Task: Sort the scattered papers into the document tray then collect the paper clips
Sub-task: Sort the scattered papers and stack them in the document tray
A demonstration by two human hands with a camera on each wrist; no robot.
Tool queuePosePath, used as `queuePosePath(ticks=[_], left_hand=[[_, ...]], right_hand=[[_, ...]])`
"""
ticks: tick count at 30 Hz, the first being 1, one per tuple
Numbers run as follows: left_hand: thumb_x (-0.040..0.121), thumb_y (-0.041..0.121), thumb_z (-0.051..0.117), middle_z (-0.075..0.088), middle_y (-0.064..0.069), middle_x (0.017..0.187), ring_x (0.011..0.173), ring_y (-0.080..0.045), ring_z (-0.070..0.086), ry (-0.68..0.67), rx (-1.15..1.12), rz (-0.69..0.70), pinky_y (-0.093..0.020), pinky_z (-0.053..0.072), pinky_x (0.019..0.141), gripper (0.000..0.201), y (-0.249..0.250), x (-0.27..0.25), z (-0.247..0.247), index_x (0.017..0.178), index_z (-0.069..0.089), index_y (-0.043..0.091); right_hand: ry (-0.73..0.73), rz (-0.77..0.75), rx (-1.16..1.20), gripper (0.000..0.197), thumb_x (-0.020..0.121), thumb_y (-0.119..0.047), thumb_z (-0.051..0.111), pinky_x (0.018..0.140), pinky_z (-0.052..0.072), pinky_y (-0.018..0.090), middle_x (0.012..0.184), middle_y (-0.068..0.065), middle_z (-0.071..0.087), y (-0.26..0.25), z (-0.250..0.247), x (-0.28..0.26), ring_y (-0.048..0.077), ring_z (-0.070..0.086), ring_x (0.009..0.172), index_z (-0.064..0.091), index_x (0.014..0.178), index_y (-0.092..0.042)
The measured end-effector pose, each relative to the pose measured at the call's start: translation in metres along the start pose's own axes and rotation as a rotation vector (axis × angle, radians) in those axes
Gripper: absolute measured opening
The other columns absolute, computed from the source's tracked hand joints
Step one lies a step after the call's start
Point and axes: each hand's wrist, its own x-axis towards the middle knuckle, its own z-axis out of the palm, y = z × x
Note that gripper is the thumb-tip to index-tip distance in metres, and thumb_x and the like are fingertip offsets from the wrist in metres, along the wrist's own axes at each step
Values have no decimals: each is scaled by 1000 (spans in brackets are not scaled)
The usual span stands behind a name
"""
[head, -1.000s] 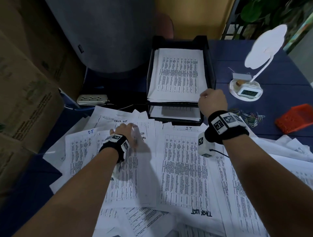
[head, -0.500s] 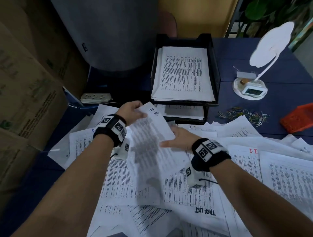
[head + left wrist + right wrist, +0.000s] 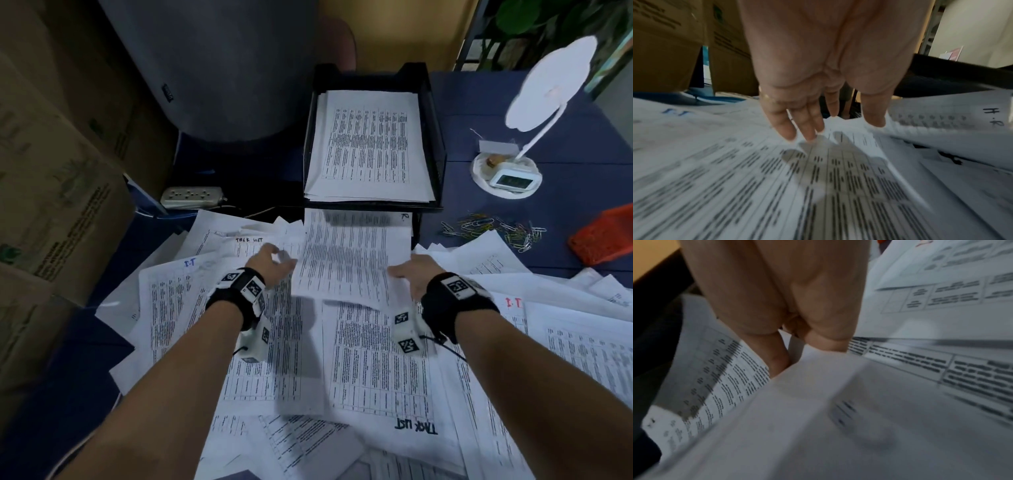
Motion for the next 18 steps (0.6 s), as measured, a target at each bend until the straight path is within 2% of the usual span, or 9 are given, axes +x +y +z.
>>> queuePosePath(ticks=[3,5,7,9,11,12,13,15,18], left_hand=[[94,28,55,58,-11,121,91,-27,62,-161,-87,-3,-42,53,90,48,8,-4,15,134,41,6],[96,24,52,65,-8,94,74,-22,63,-232,-451,-44,-37,58,74,36,18,-8,23,125,50,2],[100,30,42,65,-10,80,64,-22,60,-155,-735,-124,-32,55,60,33,29,-9,26,106,58,2],[100,45,37,66,-13,86,68,-25,60,-61,-856,-159,-33,53,61,44,36,-5,26,96,60,7],[94,45,50,65,-13,103,74,-24,60,-103,-778,-125,-32,53,60,39,40,-2,26,108,57,9],[90,35,61,63,-12,109,74,-22,60,-139,-700,-103,-30,54,58,37,41,-1,27,116,53,10],[86,24,68,61,-11,114,74,-20,61,-149,-651,-87,-27,56,57,41,42,1,29,121,50,11],[83,5,69,54,-12,116,78,-20,63,-54,-638,-81,-22,57,53,47,46,6,33,124,46,11],[84,-2,65,54,-15,117,89,-28,65,98,-752,-90,-24,57,52,43,51,11,38,119,43,10]], right_hand=[[28,5,-36,55,86,-19,68,102,44,37,136,15,51,-17,-4,-6,32,54,118,47,131,4],[82,-33,-101,62,90,-17,63,105,40,34,143,17,43,-24,-6,-4,33,47,126,36,142,1],[157,-88,-71,55,88,-14,66,87,46,33,117,16,55,-27,-10,5,28,56,103,44,135,4],[226,-104,-79,36,85,-13,68,75,45,32,97,12,54,-30,-14,11,23,52,85,58,113,6],[260,-103,-105,21,85,-13,69,71,44,32,94,17,53,-33,-17,12,25,52,83,56,84,3],[261,-111,-59,20,85,-13,69,76,48,35,98,22,56,-34,-17,12,29,56,88,57,87,3],[287,-137,30,28,85,-12,69,85,50,40,108,26,59,-35,-17,10,34,59,99,59,103,8],[249,-105,233,53,86,-13,69,95,47,47,126,24,56,-34,-18,7,38,56,114,48,129,9],[37,53,393,41,89,-15,66,79,56,46,119,21,62,-28,-17,3,36,64,97,51,123,1]])
